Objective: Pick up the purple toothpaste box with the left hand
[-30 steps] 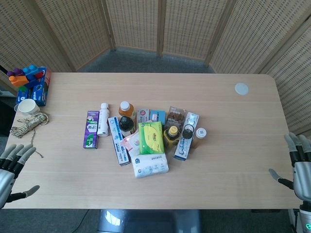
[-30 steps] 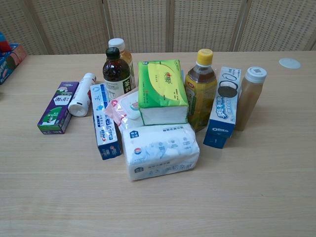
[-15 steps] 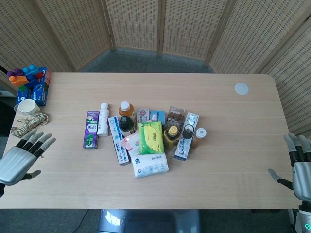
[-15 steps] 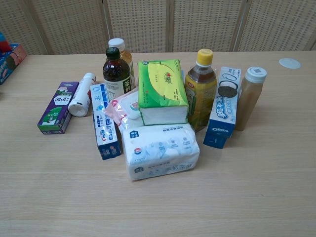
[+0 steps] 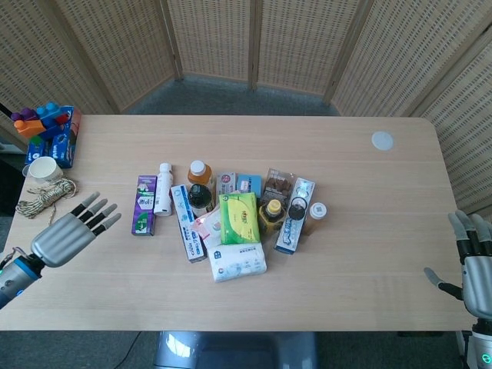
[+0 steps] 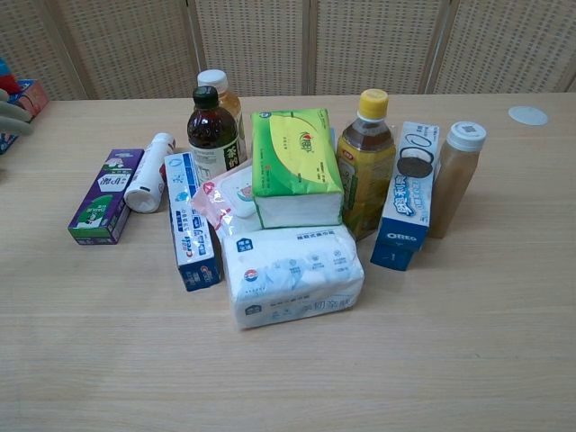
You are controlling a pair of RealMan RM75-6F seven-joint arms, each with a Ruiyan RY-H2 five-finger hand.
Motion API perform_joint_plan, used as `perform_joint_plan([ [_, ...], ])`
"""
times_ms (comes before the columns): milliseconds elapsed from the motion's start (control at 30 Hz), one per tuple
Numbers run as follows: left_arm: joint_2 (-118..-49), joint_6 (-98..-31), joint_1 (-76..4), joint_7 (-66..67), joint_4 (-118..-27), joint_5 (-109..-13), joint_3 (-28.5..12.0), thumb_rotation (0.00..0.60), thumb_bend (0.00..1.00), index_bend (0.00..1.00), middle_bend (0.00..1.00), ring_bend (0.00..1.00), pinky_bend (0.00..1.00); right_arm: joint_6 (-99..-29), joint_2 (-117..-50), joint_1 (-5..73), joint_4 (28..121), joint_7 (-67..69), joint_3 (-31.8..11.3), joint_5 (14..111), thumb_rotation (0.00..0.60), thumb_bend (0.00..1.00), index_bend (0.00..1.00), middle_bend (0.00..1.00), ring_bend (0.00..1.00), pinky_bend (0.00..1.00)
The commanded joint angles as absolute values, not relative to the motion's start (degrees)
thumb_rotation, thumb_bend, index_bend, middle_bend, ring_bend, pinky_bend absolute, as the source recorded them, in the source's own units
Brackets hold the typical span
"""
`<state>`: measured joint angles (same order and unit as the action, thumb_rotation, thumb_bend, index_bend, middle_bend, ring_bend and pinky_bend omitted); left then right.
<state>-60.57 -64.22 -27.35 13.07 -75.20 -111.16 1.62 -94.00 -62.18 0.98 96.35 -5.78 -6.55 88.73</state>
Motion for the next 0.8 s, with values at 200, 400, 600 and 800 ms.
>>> perform_joint_plan([
  [200, -71.9, -62.5, -33.8, 12.2, -61.6, -115.9, 4.0, 0.6, 0.0, 0.0, 0.0, 0.0, 0.0, -93.8, -61.7, 1.0, 96.4, -4.4, -6.8, 88.1, 0.6, 0.0, 0.0, 0.0, 0.0, 0.0],
  [400, -78.4, -62.8, -37.3, 10.2, -52.3, -117.6, 5.7, 0.6, 0.0, 0.0, 0.0, 0.0, 0.01, -93.6, -61.3, 0.9, 96.5, -3.2, -6.9, 87.8, 0.6, 0.0, 0.0, 0.0, 0.0, 0.0],
  [600, -82.9, -63.1, -39.9, 8.4, -44.0, -117.8, 7.1, 0.6, 0.0, 0.0, 0.0, 0.0, 0.01, -93.5, -61.0, 0.9, 96.5, -2.3, -7.0, 87.4, 0.6, 0.0, 0.0, 0.0, 0.0, 0.0],
  [800, -86.3, -64.5, -41.2, 7.8, -37.9, -117.9, 8.9, 0.6, 0.0, 0.0, 0.0, 0.0, 0.0, -93.3, -60.8, 0.9, 96.5, -1.7, -7.1, 87.2, 0.6, 0.0, 0.0, 0.0, 0.0, 0.0],
])
